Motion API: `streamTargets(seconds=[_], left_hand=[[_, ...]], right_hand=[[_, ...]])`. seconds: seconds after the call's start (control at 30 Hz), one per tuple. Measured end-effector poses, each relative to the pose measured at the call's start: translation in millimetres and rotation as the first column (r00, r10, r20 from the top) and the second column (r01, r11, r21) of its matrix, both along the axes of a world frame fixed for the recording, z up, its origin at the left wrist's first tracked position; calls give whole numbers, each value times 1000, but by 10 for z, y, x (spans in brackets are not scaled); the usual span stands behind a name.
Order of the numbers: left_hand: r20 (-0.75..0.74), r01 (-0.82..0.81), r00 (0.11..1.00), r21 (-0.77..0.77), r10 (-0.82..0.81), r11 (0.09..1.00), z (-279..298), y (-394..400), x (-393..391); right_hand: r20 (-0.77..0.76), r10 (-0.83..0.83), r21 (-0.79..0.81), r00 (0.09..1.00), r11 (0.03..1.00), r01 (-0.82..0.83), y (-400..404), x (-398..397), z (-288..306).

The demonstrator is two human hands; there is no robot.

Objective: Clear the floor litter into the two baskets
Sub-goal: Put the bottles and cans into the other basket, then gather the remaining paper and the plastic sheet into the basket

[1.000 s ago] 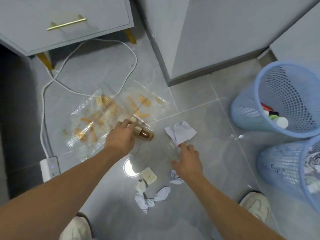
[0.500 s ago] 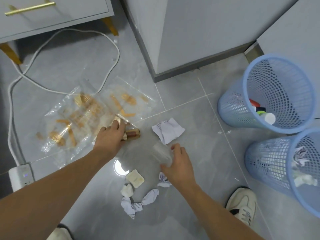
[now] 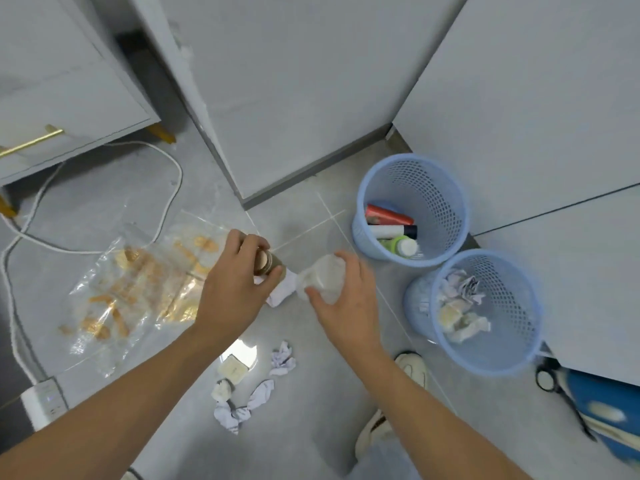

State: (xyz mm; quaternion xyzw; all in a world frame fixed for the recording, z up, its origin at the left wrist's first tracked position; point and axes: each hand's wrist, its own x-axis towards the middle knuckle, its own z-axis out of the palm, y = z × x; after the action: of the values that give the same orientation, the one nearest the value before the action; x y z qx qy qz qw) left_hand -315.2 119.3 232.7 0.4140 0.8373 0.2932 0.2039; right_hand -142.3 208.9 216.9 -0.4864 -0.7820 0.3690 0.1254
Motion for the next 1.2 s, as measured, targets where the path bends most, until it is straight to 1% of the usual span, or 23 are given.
streamTargets(seconds=[0.13,0.2,0.27,0.37,0.47,0.53,0.63,0.77,0.87,0.93,1.03,1.13,1.2], left_hand=[[11,50,999,65,-51,997,436,668,315],[22,75,997,92,-77,993,522,1019,463],[19,101,994,104,-104,989,512,1374,611],[-20,133,991,64,-132,989,329,1871,793],[-106,205,973,-13,-205,979,25,2244,938],[-156,241,956,-73,-250,968,-200,2430,1007],[-174,257,944,-141,-279,956,-517,2580,1033],[-179,292,936,-90,-304,952,-783,2602,977],[-182,281,944,-1,-276,960,-807,2490,899],[-176,249,956,57,-236,967,-771,2303,840],[-180,190,968,85,-172,978,-639,1833,710],[-120,96,989,58,-89,994,-467,1181,538],[-86,27,996,21,-25,999,-345,711,411]], right_hand=[[-73,-94,134,993,986,103,591,210,438],[-76,-145,179,987,971,156,917,331,504],[-80,-176,192,981,963,189,1238,451,482],[-43,-189,184,981,964,194,1672,578,322],[21,-175,189,984,967,168,2011,653,57],[67,-152,215,986,967,134,2201,680,-143],[128,-114,227,985,970,83,2429,699,-434],[213,-62,229,975,973,12,2585,670,-749],[215,-44,255,976,967,-13,2496,645,-826],[156,-45,282,987,959,-1,2345,637,-754],[41,-23,315,999,949,9,1987,578,-530],[-15,72,317,997,946,-63,1521,481,-275],[-60,149,282,987,951,-126,1190,411,-156]])
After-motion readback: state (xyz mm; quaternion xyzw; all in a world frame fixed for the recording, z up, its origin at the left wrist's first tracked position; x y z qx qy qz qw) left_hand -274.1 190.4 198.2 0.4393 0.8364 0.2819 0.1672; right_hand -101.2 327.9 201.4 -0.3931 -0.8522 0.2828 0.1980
